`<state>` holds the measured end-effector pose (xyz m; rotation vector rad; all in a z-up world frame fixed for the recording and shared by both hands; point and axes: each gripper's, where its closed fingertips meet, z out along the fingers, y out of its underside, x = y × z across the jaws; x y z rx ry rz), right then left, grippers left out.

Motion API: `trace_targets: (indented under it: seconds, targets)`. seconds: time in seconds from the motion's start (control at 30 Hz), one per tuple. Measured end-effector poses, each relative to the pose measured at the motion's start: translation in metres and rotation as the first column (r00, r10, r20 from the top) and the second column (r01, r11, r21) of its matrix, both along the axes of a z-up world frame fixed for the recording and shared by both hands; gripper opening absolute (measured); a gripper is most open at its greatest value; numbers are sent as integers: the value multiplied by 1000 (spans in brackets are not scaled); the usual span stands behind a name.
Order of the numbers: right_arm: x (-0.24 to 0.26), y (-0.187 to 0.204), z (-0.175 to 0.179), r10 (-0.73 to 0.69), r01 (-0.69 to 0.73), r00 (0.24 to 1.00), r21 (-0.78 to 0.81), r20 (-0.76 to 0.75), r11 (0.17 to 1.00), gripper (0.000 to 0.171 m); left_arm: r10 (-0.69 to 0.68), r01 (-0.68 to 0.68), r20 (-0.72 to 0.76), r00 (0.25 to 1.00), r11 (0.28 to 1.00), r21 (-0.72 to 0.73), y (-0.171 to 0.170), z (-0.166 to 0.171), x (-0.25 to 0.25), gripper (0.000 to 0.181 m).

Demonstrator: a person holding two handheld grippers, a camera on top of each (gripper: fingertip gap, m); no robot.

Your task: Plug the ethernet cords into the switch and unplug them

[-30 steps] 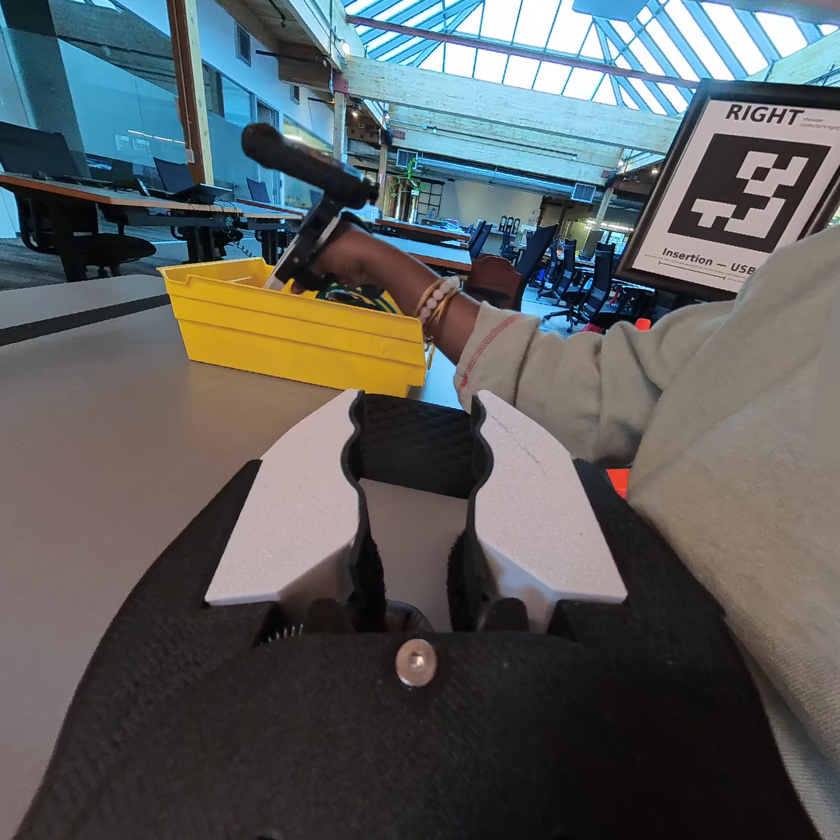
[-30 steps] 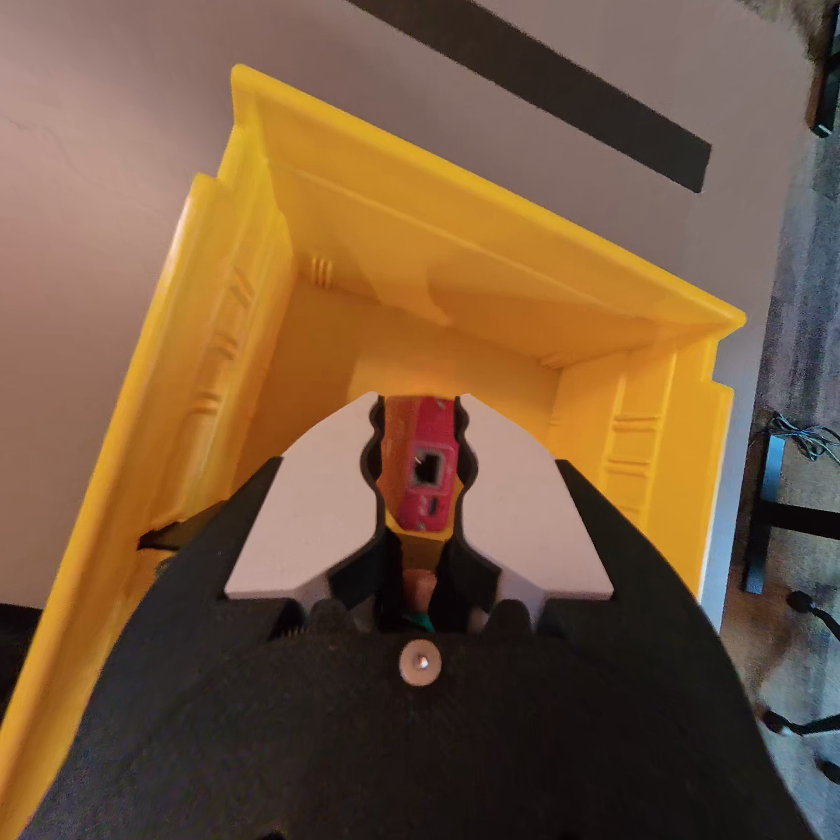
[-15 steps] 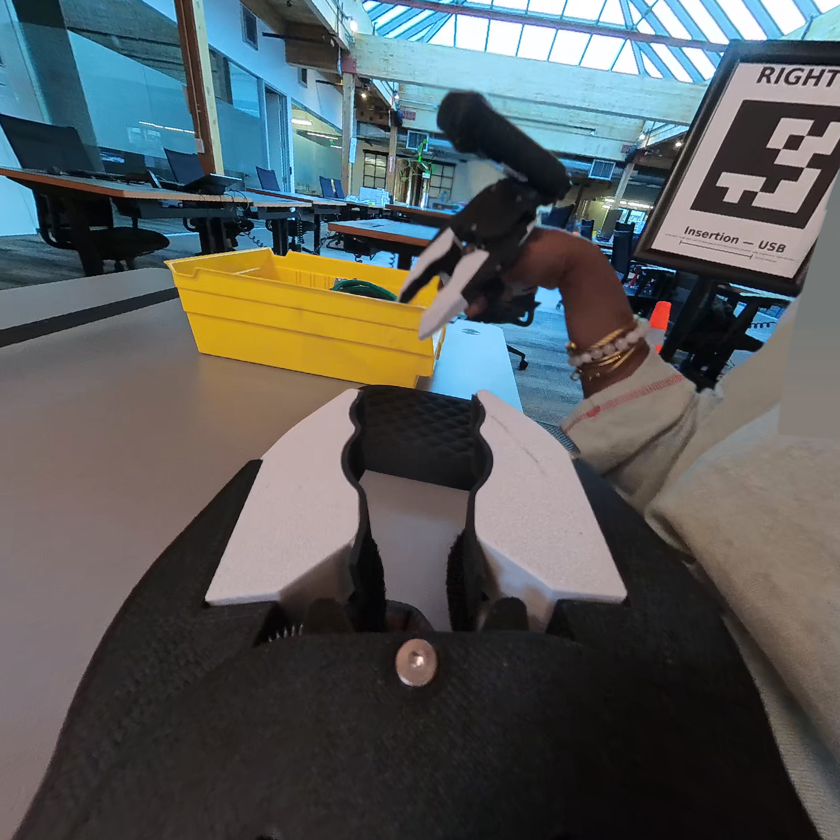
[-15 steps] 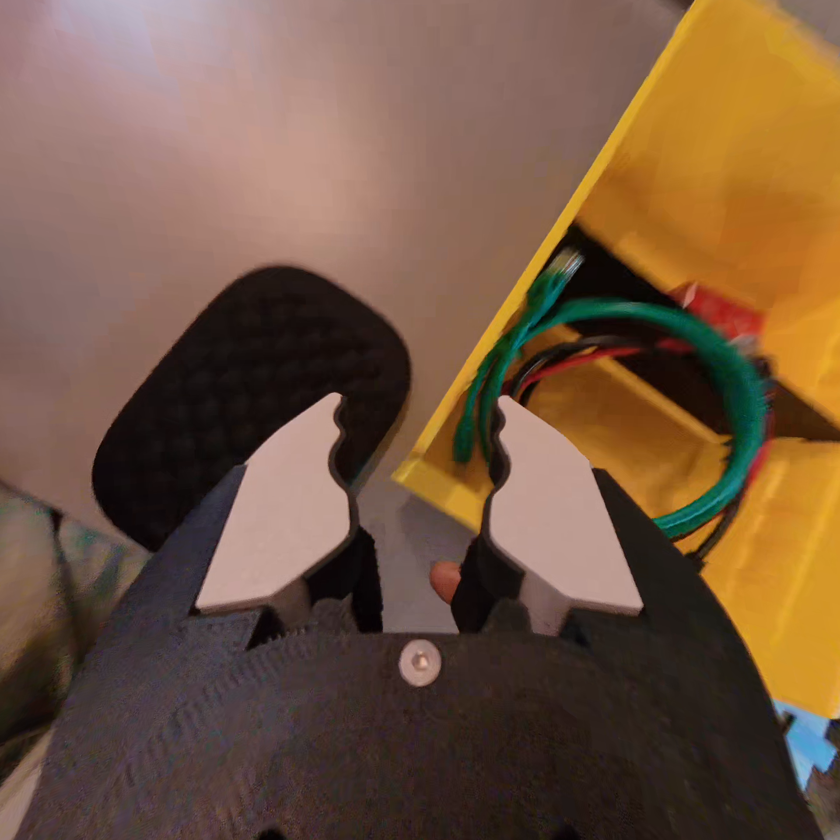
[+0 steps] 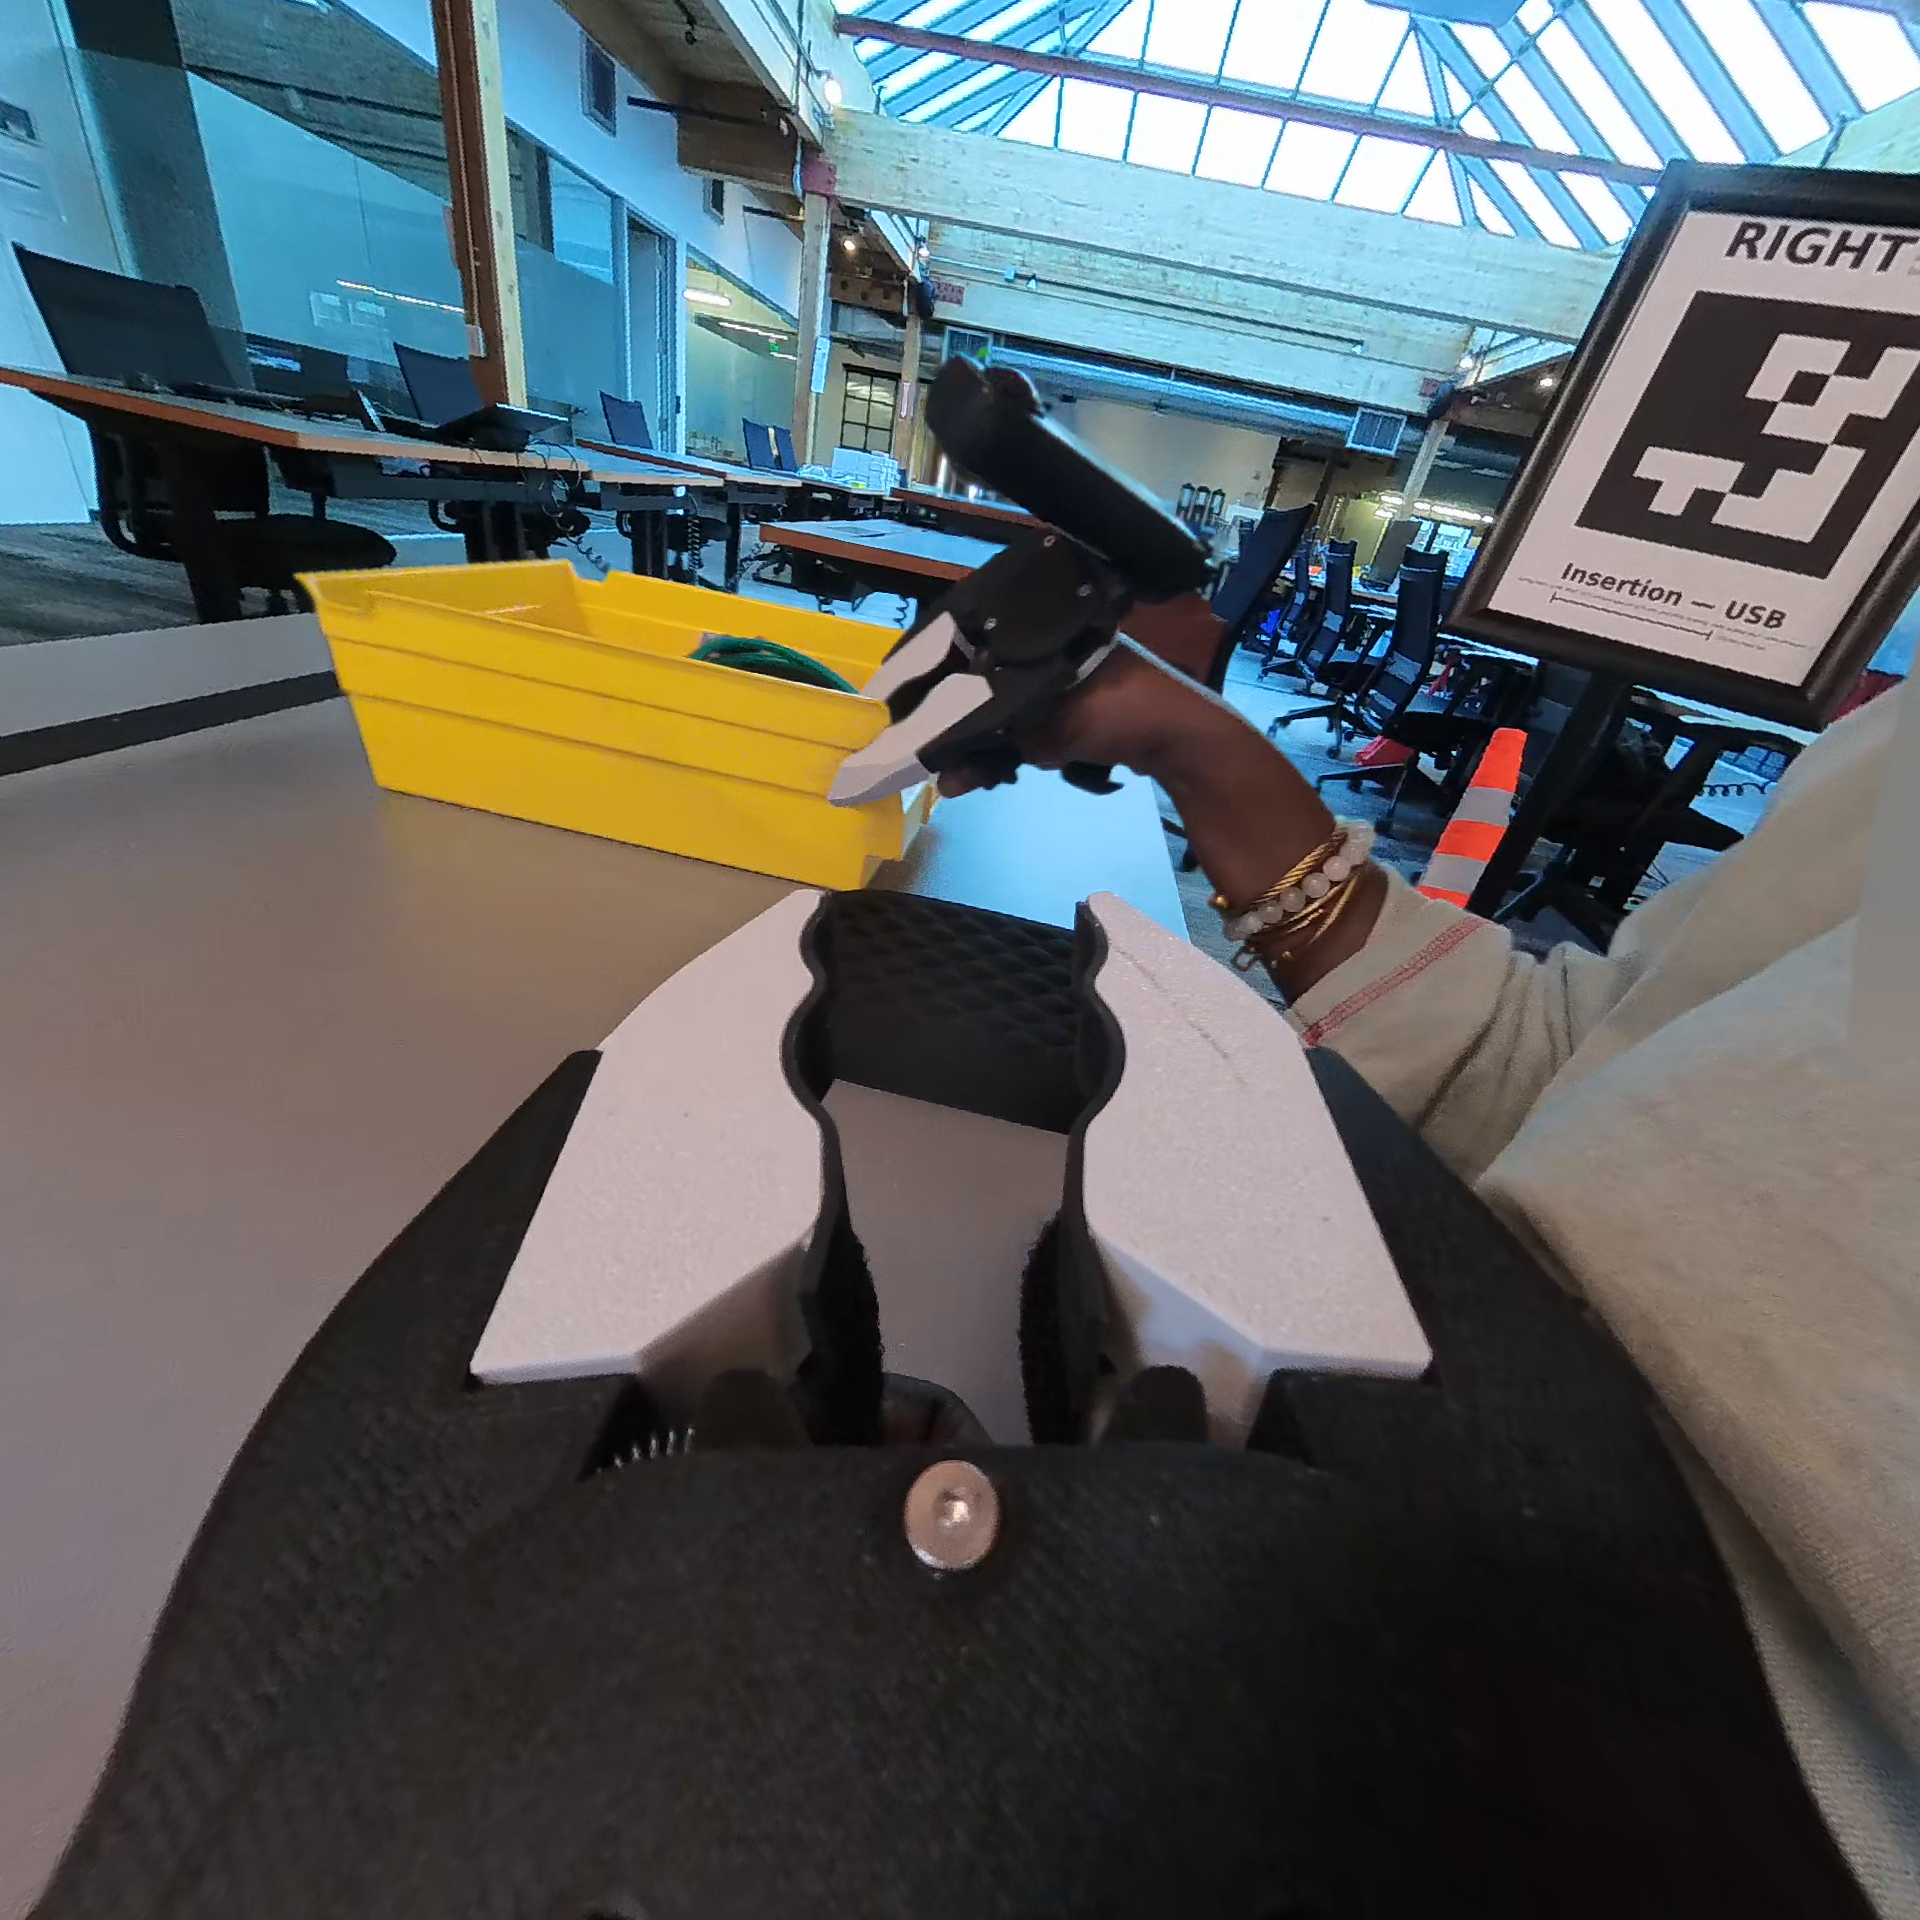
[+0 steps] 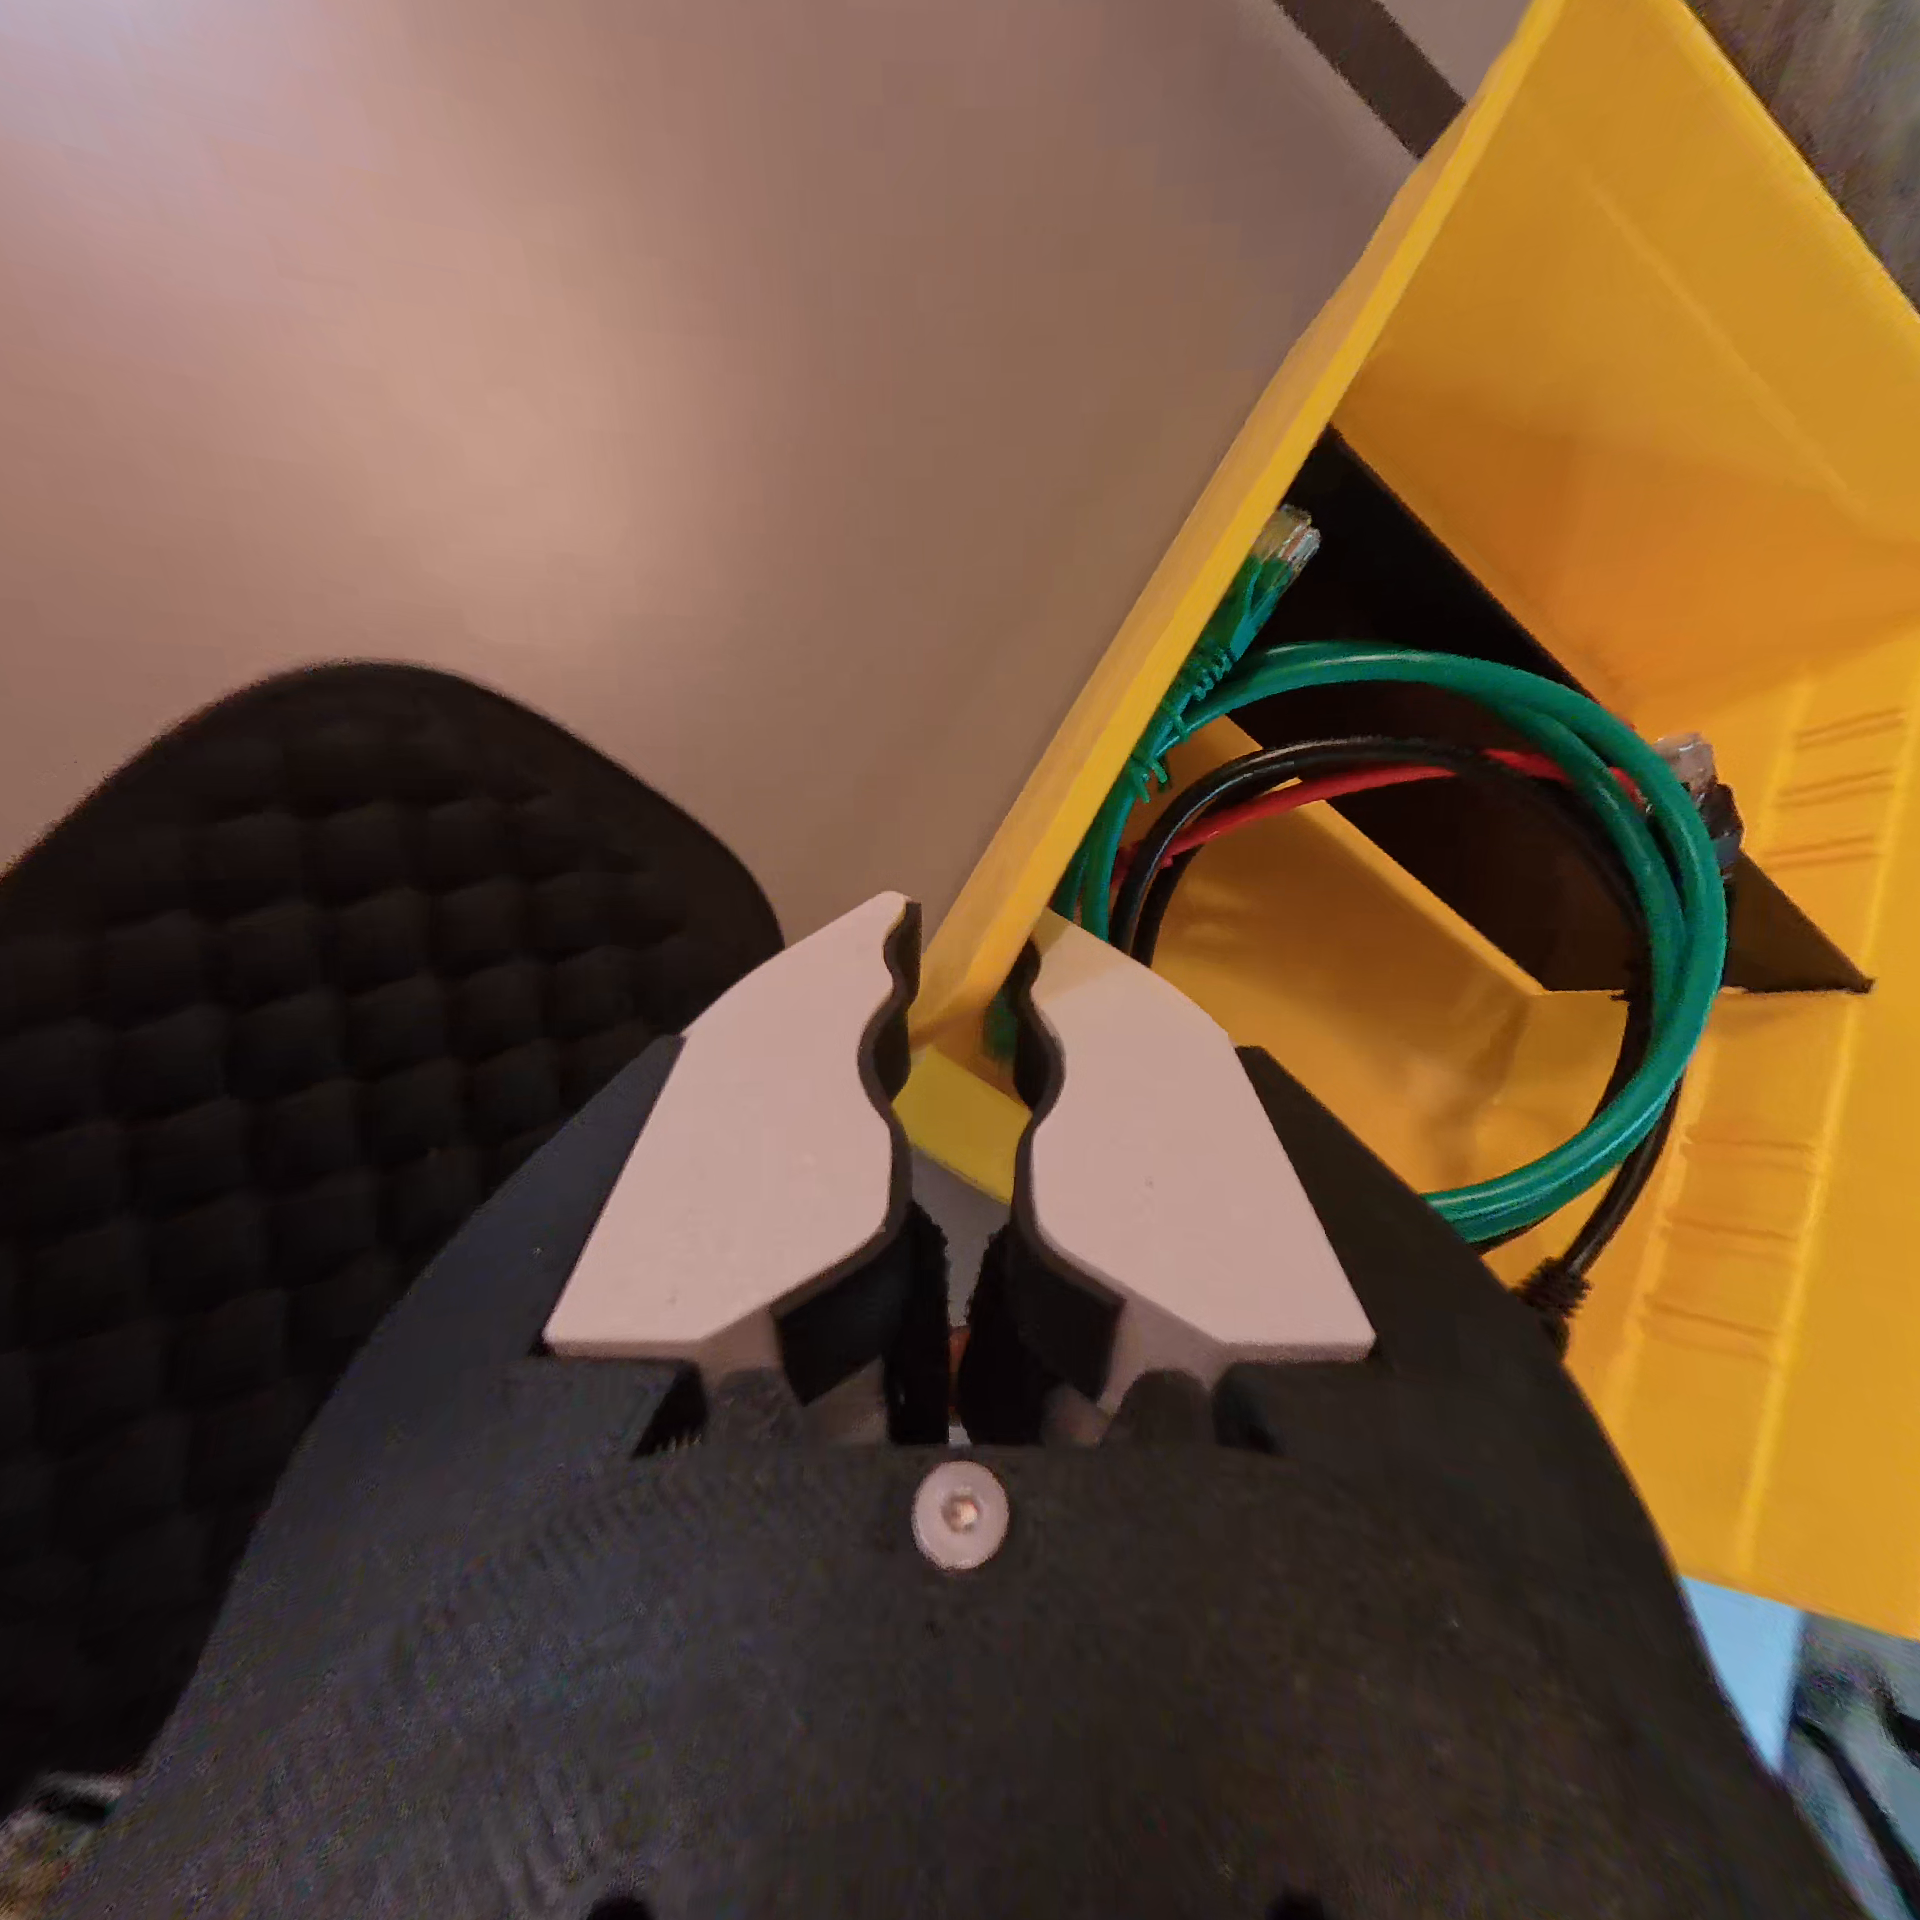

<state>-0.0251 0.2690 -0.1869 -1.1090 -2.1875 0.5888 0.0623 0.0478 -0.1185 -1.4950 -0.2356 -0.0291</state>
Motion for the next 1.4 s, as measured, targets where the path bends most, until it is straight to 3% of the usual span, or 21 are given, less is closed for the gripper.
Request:
trace_targets:
  seconds: [0.03,0.27,0.53,0.63,0.8,0.97,1.1,1.23,1.4]
  targets:
    - [-6,-4,0,-5,5,1000,-32,-7,999,16,0,0,0,1000,1000,0,0,0,0,43]
    - [-38,-44,0,38,-41,998,-69,-45,997,18,1,-1,-1,1000,1000,-4,1,-1,-1,43]
    - [-45,-119,-1,160,-168,984,-98,-79,981,23,39,-39,-37,999,999,8,-2,3,-4,42]
    - [-40,-154,-1,225,-237,968,-112,-106,965,26,138,-129,-127,982,989,77,-14,21,-11,41]
    - [-30,-206,0,309,-321,942,-88,-131,943,28,211,-185,-149,966,967,175,-49,69,-5,41]
    - [-20,-256,0,411,-425,898,-72,-154,902,29,443,-402,-262,858,894,196,-132,114,-6,41]
    - [-12,-291,0,486,-504,854,-68,-185,861,30,726,-697,-280,628,685,213,-242,128,-18,41]
    - [-10,-321,0,546,-570,805,-45,-230,821,32,897,-887,-156,414,436,152,-351,105,-24,42]
    - [-8,-345,0,629,-651,737,-14,-247,759,33,957,-959,-62,283,281,-42,-424,45,-29,53]
